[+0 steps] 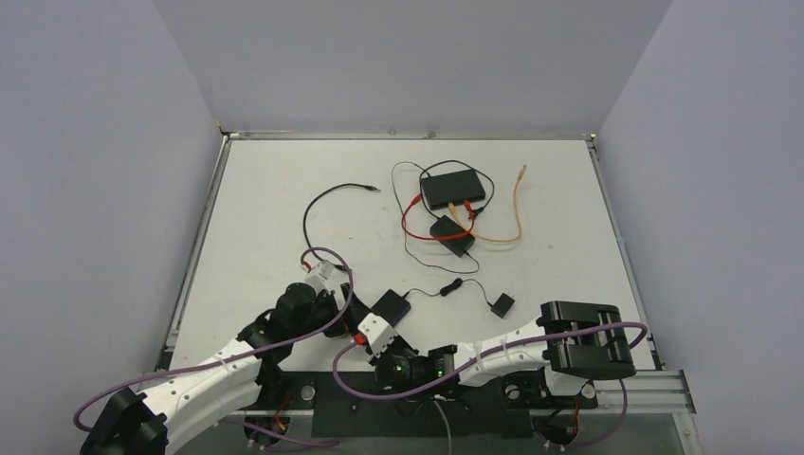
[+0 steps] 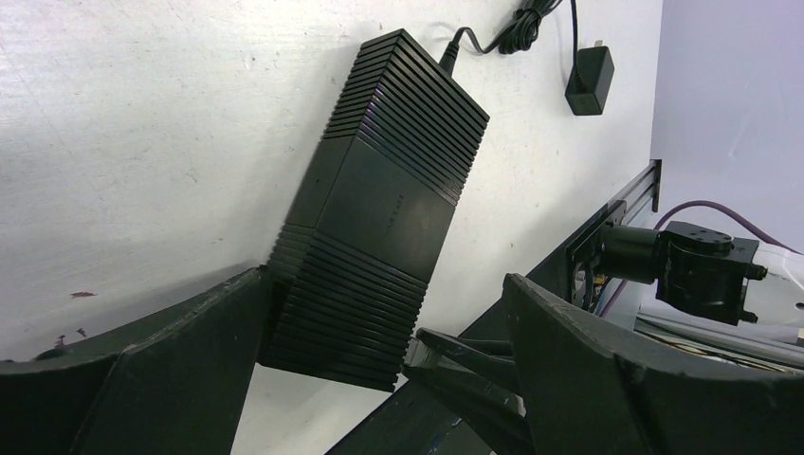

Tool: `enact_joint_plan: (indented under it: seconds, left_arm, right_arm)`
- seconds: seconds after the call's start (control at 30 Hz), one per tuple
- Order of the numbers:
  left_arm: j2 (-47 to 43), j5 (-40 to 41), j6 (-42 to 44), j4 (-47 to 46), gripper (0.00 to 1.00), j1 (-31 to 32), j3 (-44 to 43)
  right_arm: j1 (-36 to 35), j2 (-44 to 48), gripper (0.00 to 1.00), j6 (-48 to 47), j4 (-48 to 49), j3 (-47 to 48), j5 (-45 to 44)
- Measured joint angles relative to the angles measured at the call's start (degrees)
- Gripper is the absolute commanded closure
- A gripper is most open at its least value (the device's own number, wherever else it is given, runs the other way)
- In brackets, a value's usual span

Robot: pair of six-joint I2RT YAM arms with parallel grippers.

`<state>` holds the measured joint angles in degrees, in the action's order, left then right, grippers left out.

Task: Insert the plug into the switch port
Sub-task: Insert the connector into the switch port.

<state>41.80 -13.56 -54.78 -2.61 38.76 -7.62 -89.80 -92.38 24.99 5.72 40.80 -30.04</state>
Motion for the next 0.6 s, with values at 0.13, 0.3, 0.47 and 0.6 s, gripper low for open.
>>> enact_joint_plan:
  seconds: [0.13, 0.3, 0.47, 0.6]
  left_arm:
    - [-0.55, 0.13, -0.33, 0.31, 0.11, 0.35, 0.0]
    - [-1.38, 0.55, -0.55, 0.63, 0.11, 0.68, 0.0]
    - [-1.44, 1.29, -0.59, 0.7, 0.12, 1.66, 0.0]
    - [-1.44, 2.34, -0.59, 0.66, 0.12, 2.99, 0.0]
  right_arm:
    - [-0.63, 0.0, 1.0, -0.17, -0.74, 0.35, -1.29]
    - [-0.68, 0.0, 1.0, -0.15, -1.09, 0.35, -1.77]
    - [-0.59, 0.0, 1.0, -0.15, -1.75, 0.35, -1.2]
    - [0.55, 0.0, 1.0, 0.13, -2.78, 0.35, 1.18]
